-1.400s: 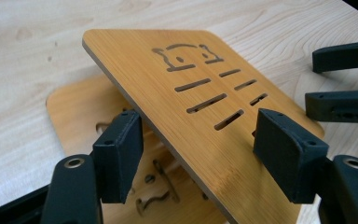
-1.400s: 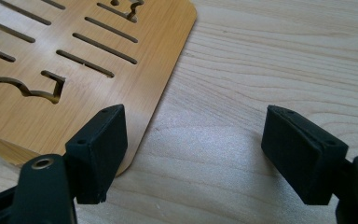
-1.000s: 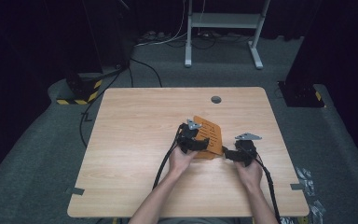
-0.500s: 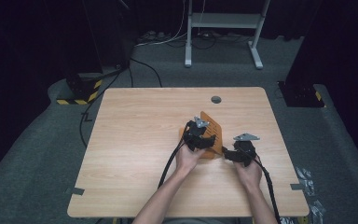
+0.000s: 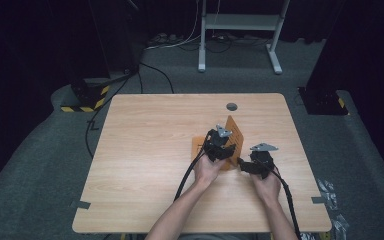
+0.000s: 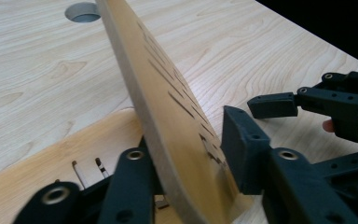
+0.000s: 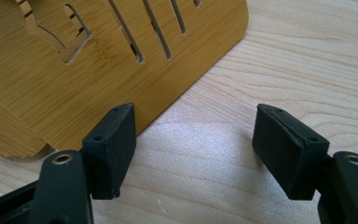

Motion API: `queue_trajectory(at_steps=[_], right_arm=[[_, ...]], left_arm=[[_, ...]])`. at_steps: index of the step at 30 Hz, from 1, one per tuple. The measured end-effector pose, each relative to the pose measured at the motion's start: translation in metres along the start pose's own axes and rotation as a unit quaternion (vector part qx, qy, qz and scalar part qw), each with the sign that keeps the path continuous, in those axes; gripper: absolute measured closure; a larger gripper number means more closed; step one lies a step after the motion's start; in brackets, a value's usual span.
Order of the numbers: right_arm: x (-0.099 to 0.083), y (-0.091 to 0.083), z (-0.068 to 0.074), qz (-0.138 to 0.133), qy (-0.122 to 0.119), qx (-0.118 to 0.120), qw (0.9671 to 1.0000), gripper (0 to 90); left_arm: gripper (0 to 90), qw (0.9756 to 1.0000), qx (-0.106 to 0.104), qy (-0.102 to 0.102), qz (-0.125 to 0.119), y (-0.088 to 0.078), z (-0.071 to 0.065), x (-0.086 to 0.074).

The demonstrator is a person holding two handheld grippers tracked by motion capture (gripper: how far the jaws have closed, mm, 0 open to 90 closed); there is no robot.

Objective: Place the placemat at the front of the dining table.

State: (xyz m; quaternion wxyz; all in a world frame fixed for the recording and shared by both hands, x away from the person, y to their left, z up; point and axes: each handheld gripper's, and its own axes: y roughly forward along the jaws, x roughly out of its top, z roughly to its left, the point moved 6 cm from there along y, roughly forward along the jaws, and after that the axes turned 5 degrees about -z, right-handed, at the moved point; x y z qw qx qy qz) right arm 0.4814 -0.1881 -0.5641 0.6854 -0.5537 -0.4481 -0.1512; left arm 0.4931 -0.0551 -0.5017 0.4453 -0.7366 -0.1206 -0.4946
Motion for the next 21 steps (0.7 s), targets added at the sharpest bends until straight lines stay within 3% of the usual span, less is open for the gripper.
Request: queue_trajectory(at_steps=[4, 8, 15, 21], right_arm=[[0.0, 0.0, 0.0, 0.0, 0.0, 0.0, 1.0, 30.2], [0.0, 0.0, 0.0, 0.0, 0.0, 0.0, 1.0, 30.2], [-0.0001, -0.0001, 0.0, 0.0, 0.0, 0.0, 1.0, 30.0], [-0.0001, -0.0001, -0.0001, 0.0, 0.0, -0.002, 1.0, 29.7]], left_arm=[[71.0, 0.9996, -0.02, -0.017, -0.005, 0.0019, -0.0018, 0.0], [74.4, 0.9992, -0.025, -0.029, -0.01, 0.0015, -0.0043, 0.0016], [82.3, 0.9989, -0.038, -0.026, -0.009, -0.0001, -0.008, 0.0031], [83.8, 0.9986, -0.046, -0.025, -0.009, -0.0041, -0.0076, 0.0018]])
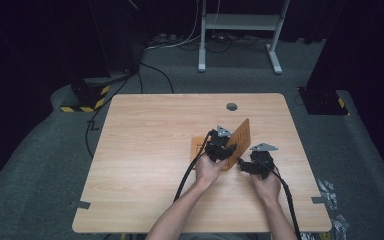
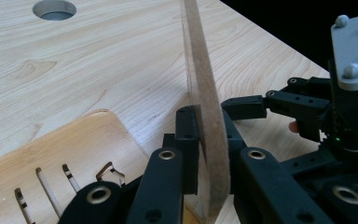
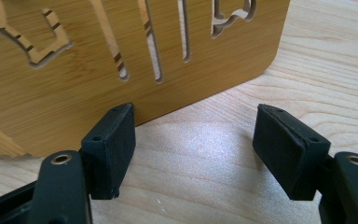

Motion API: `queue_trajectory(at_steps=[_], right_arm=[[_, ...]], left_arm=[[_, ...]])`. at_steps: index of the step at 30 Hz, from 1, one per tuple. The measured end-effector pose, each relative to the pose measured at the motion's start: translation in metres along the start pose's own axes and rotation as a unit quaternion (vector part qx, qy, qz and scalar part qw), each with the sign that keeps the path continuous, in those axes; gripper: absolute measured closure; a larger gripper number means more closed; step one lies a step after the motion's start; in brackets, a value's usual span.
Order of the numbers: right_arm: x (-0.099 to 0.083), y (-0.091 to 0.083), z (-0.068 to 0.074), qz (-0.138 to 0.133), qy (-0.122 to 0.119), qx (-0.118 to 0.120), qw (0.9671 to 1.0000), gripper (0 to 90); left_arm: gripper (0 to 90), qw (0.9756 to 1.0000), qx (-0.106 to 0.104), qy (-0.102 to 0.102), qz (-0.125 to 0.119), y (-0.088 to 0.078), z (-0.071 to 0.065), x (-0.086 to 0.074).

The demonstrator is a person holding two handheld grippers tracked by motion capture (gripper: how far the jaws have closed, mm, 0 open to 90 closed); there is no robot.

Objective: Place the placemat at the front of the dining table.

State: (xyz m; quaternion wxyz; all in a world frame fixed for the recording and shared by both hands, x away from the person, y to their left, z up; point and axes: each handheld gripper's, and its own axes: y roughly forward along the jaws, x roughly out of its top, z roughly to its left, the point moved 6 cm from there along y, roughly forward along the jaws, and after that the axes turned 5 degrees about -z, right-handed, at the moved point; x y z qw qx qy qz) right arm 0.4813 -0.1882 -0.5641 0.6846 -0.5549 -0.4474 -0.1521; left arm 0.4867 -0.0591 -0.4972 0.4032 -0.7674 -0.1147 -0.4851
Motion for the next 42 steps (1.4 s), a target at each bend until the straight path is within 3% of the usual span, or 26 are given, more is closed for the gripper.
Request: queue_trajectory(at_steps=[3, 7, 10, 11, 16, 23, 32, 36, 37, 42], right_arm=[[0.0, 0.0, 0.0, -0.001, -0.001, 0.0, 1.0, 29.6], [0.0, 0.0, 0.0, -0.001, 0.0, -0.001, 1.0, 29.7], [0.0, 0.0, 0.0, -0.001, 0.0, -0.001, 1.0, 29.7], [0.0, 0.0, 0.0, -0.001, 0.0, -0.001, 1.0, 29.7], [0.0, 0.0, 0.0, -0.002, -0.001, -0.001, 1.0, 29.6], [0.0, 0.0, 0.0, -0.002, 0.001, -0.001, 1.0, 29.6], [0.0, 0.001, 0.0, -0.001, 0.002, 0.001, 1.0, 29.3], [0.0, 0.001, 0.0, -0.001, 0.001, 0.001, 1.0, 29.3], [0.0, 0.0, 0.0, 0.002, 0.0, 0.004, 1.0, 29.2], [0.0, 0.0, 0.0, 0.002, -0.002, 0.005, 1.0, 29.2]], left_arm=[[85.2, 0.9999, -0.01, -0.002, -0.003, -0.002, -0.001, 0.0], [86.2, 0.9999, -0.011, 0.01, -0.009, -0.005, -0.003, 0.003], [86.2, 0.9998, -0.01, 0.007, -0.012, -0.006, -0.004, 0.005], [86.2, 0.9997, -0.013, 0.017, -0.011, -0.008, -0.003, 0.007], [86.3, 0.9997, -0.013, 0.006, -0.02, -0.011, -0.004, 0.013], [86.3, 0.9994, -0.009, 0.028, -0.019, -0.013, -0.004, 0.017], [86.3, 0.9992, -0.007, 0.026, -0.031, -0.022, 0.001, 0.021], [86.2, 0.9992, -0.006, 0.015, -0.038, -0.029, 0.005, 0.023], [86.2, 0.999, -0.006, 0.023, -0.037, -0.031, 0.008, 0.023], [86.2, 0.9992, -0.001, 0.01, -0.04, -0.035, 0.013, 0.024]])
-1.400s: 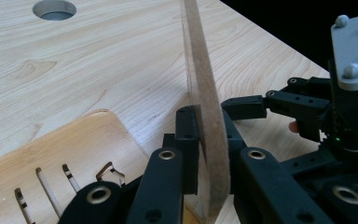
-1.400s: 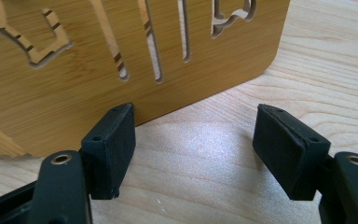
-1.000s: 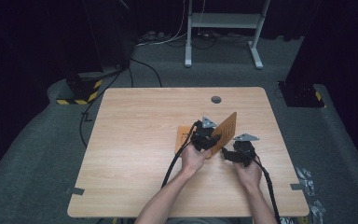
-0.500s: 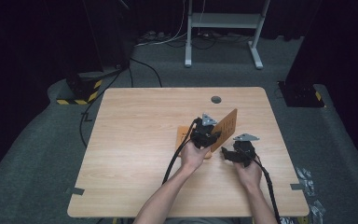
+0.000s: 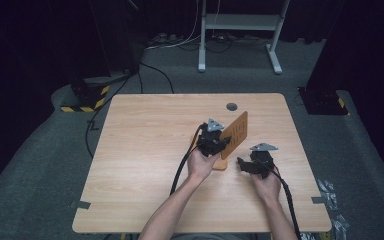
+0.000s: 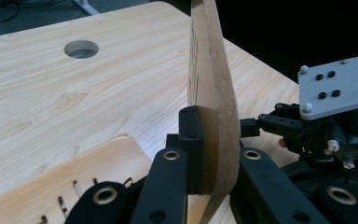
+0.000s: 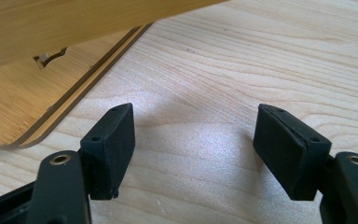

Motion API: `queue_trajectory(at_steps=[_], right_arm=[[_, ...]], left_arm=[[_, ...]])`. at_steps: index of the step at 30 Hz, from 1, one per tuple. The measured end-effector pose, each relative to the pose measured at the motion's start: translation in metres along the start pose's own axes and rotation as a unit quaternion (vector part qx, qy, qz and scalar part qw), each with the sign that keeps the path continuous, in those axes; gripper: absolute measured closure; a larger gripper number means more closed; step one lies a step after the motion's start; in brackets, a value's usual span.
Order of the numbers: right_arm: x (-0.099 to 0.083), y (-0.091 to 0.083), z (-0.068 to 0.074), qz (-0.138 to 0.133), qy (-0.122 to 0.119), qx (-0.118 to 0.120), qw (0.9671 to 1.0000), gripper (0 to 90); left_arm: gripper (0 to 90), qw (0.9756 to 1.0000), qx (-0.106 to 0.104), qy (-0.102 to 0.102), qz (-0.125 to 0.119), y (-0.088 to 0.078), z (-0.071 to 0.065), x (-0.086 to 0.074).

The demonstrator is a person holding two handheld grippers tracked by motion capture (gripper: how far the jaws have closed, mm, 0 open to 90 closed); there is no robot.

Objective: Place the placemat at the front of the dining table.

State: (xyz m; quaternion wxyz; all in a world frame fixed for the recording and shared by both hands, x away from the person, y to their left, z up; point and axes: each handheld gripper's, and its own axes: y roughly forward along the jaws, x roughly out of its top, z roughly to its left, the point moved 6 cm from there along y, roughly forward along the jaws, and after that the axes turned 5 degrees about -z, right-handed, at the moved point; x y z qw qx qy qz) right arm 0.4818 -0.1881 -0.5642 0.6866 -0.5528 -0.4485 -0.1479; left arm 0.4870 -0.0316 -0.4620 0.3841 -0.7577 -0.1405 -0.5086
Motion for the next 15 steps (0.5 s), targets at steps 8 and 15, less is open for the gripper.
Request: queue_trajectory(at_steps=[8, 15], right_arm=[[0.0, 0.001, 0.0, -0.002, -0.001, 0.0, 1.0, 28.8], [0.001, 0.001, 0.0, -0.003, -0.001, -0.001, 1.0, 28.7]], left_arm=[[86.2, 1.0, 0.0, -0.004, -0.006, -0.007, 0.005, 0.001], [86.2, 0.9998, 0.006, -0.012, -0.013, -0.015, 0.012, 0.003]])
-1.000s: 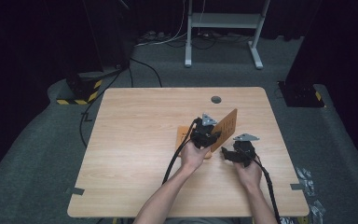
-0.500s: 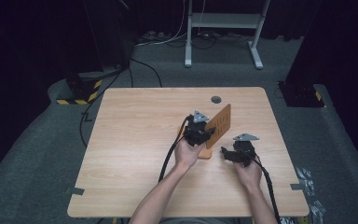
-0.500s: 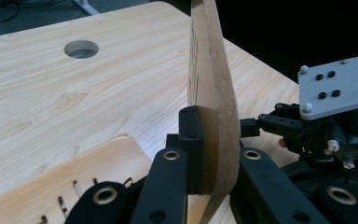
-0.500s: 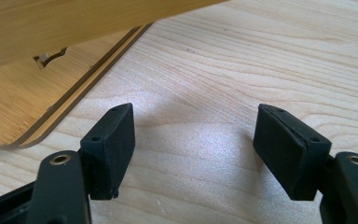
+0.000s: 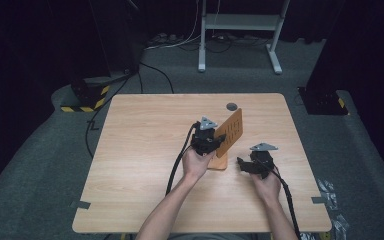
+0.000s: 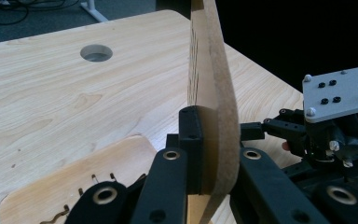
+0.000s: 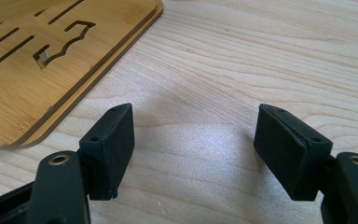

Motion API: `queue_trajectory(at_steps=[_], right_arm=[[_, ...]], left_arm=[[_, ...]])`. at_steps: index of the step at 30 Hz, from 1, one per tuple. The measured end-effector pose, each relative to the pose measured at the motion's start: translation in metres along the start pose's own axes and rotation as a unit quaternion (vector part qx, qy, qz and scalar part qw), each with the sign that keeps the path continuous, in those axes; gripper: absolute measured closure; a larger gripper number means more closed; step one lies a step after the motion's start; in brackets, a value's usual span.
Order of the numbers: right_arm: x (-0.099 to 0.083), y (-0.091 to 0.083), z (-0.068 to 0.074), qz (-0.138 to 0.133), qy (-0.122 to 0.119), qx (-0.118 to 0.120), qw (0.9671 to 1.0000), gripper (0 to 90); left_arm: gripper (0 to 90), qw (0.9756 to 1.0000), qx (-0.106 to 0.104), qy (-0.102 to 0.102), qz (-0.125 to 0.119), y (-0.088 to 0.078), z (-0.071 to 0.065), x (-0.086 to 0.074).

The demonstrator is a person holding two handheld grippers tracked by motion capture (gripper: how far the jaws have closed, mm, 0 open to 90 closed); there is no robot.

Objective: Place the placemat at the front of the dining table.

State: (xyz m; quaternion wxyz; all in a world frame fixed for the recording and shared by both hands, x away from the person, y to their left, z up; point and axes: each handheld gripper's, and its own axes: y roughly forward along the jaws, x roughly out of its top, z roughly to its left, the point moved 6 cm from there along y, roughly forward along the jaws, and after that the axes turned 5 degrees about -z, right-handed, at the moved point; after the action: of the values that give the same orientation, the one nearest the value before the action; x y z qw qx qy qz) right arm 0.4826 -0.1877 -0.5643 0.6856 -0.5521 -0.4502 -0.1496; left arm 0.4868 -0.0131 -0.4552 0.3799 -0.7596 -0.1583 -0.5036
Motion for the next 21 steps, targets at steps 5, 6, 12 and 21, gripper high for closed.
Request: queue_trajectory(at_steps=[5, 6, 12, 21], right_arm=[[0.0, 0.0, 0.0, 0.0, -0.001, 0.0, 1.0, 28.7], [0.0, 0.0, 0.0, 0.0, 0.0, 0.0, 1.0, 28.7], [0.0, 0.0, 0.0, 0.0, 0.0, 0.0, 1.0, 28.7], [0.0, 0.0, 0.0, 0.0, -0.002, 0.0, 1.0, 28.7]], left_arm=[[86.2, 1.0, 0.002, 0.0, -0.003, -0.004, 0.004, 0.001], [86.3, 1.0, 0.003, -0.003, -0.004, -0.006, 0.004, 0.001], [86.3, 0.9999, 0.007, -0.003, -0.011, -0.013, 0.009, 0.003], [86.2, 0.9994, 0.018, -0.014, -0.024, -0.026, 0.02, 0.007]])
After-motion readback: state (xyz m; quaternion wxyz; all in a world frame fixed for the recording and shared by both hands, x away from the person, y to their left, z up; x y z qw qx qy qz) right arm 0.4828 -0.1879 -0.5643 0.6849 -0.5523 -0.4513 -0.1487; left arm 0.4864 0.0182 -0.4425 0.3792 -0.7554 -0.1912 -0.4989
